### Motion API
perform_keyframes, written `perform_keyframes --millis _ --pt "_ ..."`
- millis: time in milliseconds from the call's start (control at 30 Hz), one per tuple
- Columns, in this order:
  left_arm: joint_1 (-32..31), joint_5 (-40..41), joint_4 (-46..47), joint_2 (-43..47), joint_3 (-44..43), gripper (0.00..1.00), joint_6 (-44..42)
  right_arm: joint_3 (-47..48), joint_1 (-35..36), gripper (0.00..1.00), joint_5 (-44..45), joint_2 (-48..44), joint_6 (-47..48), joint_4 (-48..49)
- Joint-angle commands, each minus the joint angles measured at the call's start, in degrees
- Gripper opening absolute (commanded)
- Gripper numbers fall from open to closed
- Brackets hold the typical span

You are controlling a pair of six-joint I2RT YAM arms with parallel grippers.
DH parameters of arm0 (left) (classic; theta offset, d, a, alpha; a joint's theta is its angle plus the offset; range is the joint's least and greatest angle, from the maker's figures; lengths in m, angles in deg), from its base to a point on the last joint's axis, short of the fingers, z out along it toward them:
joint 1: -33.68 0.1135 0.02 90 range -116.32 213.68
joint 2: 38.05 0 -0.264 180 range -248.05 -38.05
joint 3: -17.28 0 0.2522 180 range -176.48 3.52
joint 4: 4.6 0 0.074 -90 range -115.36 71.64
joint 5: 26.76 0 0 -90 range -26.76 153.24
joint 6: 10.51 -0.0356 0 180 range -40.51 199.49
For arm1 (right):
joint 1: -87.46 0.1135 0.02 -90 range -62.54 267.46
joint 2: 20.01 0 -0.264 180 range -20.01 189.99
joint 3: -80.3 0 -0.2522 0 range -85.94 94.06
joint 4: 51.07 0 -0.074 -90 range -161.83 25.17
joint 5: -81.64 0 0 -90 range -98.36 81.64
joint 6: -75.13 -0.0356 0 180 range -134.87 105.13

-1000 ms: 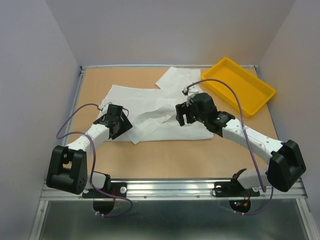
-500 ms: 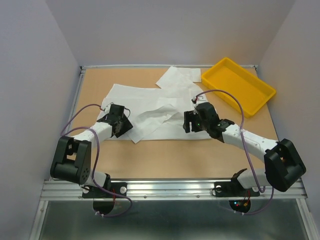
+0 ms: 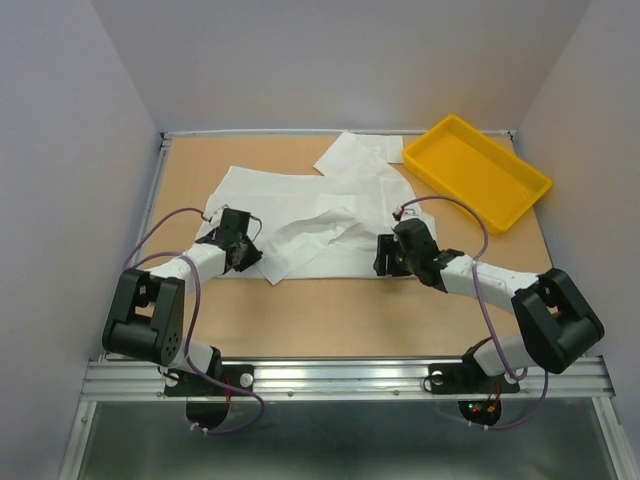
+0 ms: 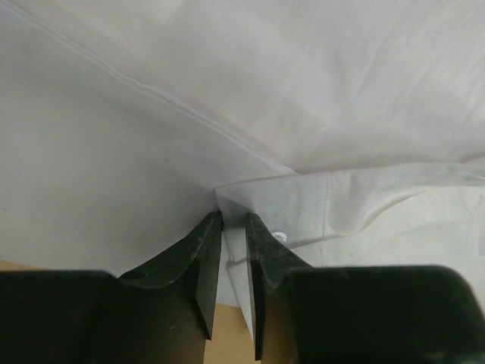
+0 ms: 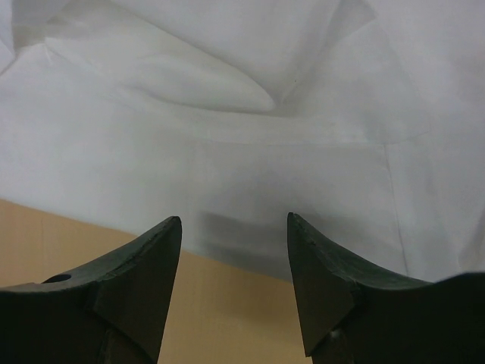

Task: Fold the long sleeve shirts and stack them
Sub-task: Fold the shirt

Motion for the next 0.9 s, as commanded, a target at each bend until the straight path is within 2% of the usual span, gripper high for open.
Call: perform_keyframes --millis 0,33,67,133,200,433,567,733,867 --pt "-0.4 0.6 -0.7 -1.0 -1.0 0.29 -0.9 -2.6 -1.0 0.63 0.8 0.9 -3.3 4.8" --pt "-0.4 0.5 -0.7 -1.2 -1.3 0.22 -1.0 -3.0 -1.1 0.61 0.7 1.1 -3.6 5.1" --pt "-0.4 0.5 -0.8 -1.3 -1.5 0.20 -1.1 -3.7 -1.2 0.61 0.5 1.1 -3.8 5.3" --pt "-0.4 0.2 -1.1 -1.2 -2.0 0.03 -1.5 -4.6 -1.7 0.59 0.4 1.3 -4.7 5.8" --pt "-0.4 0.5 -2.0 -0.7 -2.5 0.00 -1.6 -5.1 -2.2 0.58 0.4 1.4 -5.5 6.0" --pt "-0.4 4.5 -8.9 4.5 -9.0 0.00 -3.7 -7.4 -4.2 0.50 1.0 1.8 -7.9 6.5" --pt "-0.4 4.9 -13.4 7.0 -14.3 0.00 -4.8 -6.7 -4.7 0.49 -0.2 0.6 -6.9 6.4" --pt "-0.4 0.5 -17.4 8.7 -21.2 0.00 -5.4 -3.7 -4.7 0.49 -1.1 -3.8 -3.5 6.1" --pt "-0.4 -7.3 -17.0 10.2 -25.5 0.00 -4.9 1.5 -4.7 0.49 -3.6 -6.1 -1.7 5.1"
